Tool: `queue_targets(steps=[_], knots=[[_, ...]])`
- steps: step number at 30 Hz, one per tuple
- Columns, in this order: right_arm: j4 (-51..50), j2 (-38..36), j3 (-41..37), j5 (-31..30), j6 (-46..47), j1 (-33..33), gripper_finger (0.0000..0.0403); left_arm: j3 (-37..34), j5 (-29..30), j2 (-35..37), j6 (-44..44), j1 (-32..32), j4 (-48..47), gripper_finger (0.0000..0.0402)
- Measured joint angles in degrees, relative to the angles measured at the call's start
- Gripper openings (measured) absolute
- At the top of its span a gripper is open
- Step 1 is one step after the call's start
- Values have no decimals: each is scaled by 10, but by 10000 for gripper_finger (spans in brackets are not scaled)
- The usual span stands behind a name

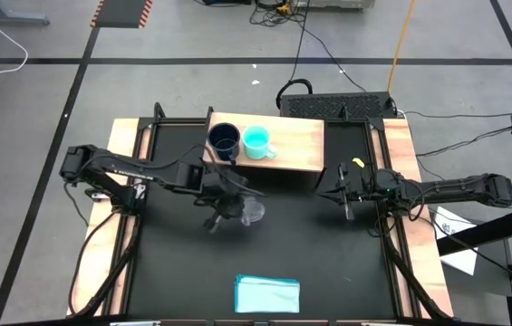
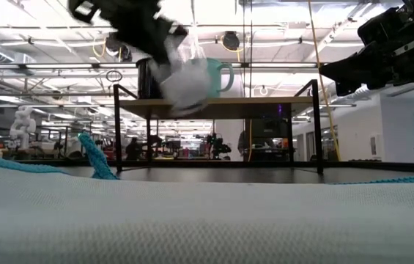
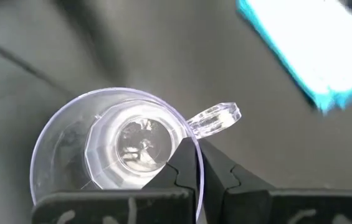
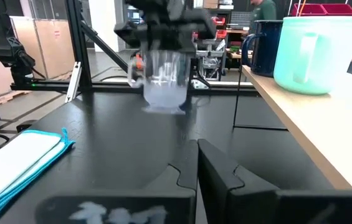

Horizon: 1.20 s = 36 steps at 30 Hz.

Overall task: Stack small to large cups/mugs on shelf
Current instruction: Put the transparent mug on the shelf

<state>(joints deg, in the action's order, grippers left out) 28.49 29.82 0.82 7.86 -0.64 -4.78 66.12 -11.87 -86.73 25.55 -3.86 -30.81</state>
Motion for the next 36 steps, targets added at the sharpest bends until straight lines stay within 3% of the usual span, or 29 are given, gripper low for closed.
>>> queue_targets(steps=[15,26,36], knots=[[2,2,0,0,2,0,0,42,-3,-8,9,0,10,3],[6,4,0,0,3,0,0,206,-25,-157,65,0,-107,3],[0,5,0,0,1,0,0,348,-78,-281,113,13,-149,3]])
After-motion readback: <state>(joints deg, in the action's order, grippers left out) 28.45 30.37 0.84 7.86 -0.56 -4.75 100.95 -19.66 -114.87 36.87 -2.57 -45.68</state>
